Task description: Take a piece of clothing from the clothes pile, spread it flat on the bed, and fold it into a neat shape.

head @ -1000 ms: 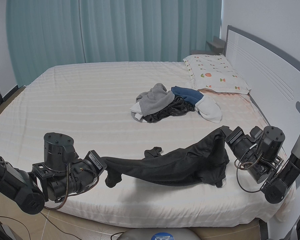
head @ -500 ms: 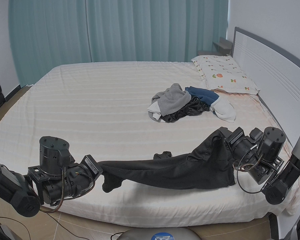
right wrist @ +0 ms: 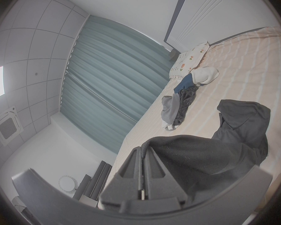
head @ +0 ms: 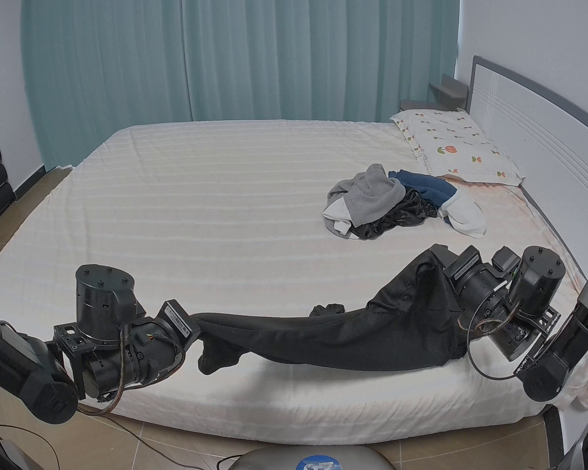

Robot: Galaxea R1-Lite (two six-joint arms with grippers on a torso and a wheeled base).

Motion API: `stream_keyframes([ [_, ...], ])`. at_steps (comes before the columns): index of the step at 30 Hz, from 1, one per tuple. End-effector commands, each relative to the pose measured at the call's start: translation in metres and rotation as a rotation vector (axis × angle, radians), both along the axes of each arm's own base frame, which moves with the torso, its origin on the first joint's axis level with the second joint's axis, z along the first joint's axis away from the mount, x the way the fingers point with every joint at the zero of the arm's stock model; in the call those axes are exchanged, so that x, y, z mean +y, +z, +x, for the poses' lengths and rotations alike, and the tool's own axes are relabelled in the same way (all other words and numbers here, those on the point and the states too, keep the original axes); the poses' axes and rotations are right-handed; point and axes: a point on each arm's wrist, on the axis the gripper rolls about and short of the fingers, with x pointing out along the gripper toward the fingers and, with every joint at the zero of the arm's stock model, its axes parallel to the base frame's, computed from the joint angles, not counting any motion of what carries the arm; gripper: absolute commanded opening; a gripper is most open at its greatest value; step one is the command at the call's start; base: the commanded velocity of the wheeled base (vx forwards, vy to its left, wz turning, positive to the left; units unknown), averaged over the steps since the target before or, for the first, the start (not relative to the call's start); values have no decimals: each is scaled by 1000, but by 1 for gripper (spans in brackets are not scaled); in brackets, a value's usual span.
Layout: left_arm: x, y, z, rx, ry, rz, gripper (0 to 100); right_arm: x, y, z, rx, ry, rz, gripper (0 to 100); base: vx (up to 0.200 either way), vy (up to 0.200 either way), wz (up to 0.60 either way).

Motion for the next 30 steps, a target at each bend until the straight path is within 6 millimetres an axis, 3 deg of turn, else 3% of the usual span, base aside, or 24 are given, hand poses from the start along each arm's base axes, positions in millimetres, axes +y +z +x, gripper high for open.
stream_keyframes([
  [1,0,0,0,1,1,1,0,0,4,-2,-16,3,7,0,0,200,0],
  [30,-1,-2,0,5,-2,3,0,-1,2,-4,-7,15,0,0,0,200,0],
])
